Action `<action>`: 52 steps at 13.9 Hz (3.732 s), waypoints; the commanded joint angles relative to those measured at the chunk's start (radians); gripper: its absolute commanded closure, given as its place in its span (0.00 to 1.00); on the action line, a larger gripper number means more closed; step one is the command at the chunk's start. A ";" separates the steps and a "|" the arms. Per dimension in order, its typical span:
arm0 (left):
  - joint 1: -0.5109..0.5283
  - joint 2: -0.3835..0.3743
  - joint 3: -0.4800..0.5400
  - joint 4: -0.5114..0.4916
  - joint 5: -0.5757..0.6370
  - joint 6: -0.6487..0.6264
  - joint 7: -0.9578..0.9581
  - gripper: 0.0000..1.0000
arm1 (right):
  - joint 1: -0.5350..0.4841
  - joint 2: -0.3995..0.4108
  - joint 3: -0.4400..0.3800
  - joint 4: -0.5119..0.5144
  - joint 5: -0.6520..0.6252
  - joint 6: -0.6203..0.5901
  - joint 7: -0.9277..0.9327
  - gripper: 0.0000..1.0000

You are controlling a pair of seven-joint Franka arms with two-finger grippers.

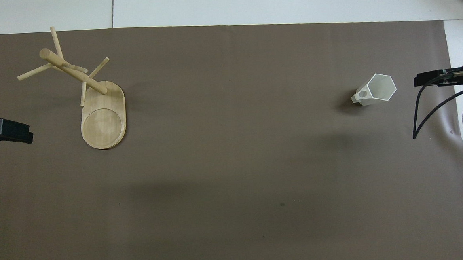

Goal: Hang cup on rack
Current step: 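Move the right gripper toward the white cup lying on its side, then close the right gripper on the white cup's rim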

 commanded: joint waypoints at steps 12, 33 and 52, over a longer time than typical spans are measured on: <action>0.001 -0.016 -0.003 -0.015 0.013 -0.003 -0.009 0.00 | -0.018 0.132 0.004 -0.071 0.019 0.264 -0.110 0.00; 0.002 -0.016 -0.001 -0.015 0.013 -0.001 -0.009 0.00 | -0.018 0.164 0.007 -0.093 0.019 0.276 -0.104 0.25; 0.001 -0.025 -0.003 -0.030 0.013 -0.003 -0.015 0.00 | -0.017 0.164 0.016 -0.086 0.019 0.279 -0.099 0.72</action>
